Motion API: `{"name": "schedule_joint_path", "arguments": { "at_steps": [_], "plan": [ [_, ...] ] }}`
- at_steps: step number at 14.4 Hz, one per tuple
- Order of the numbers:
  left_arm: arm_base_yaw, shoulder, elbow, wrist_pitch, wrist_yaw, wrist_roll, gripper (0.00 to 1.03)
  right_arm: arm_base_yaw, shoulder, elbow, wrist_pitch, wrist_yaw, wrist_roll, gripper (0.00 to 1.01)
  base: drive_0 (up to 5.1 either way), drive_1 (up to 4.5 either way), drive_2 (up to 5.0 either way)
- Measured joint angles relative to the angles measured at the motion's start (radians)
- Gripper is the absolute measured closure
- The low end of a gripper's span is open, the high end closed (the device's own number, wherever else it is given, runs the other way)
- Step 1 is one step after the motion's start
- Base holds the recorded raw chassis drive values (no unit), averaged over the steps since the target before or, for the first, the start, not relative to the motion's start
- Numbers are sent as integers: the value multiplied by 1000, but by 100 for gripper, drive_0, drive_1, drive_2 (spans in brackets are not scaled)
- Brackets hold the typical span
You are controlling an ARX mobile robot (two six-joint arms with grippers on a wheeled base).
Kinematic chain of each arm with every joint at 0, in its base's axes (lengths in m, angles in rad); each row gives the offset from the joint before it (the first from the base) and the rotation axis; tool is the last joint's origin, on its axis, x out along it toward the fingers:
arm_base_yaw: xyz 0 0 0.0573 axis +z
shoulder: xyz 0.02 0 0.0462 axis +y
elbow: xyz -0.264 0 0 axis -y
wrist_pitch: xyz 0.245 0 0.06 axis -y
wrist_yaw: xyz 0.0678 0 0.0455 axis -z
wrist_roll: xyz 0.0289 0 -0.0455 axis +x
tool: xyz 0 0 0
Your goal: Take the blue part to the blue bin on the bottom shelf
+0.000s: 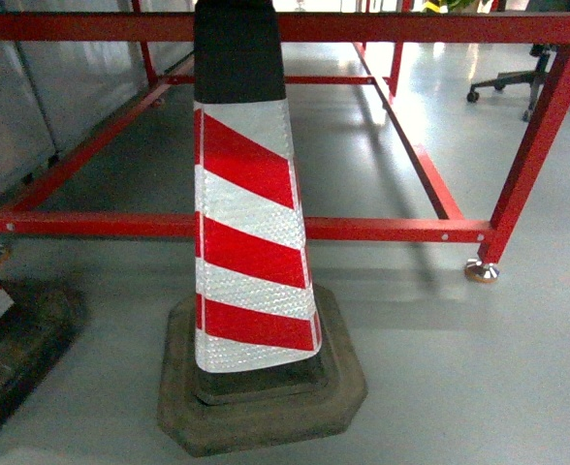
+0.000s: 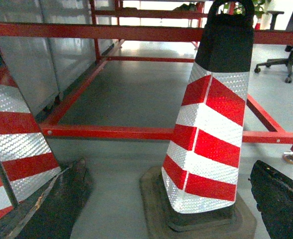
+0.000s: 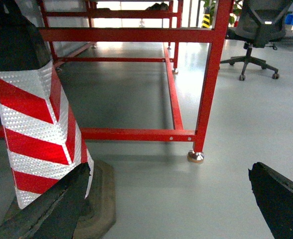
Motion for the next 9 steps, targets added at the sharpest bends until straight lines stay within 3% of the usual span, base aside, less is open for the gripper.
{"name": "schedule_joint_path", "arguments": {
  "at_steps": [9],
  "plan": [
    [0,0,0,-3,-1,0,5,0,0,0,0,0,0,3,0,0,0]
  ]
}}
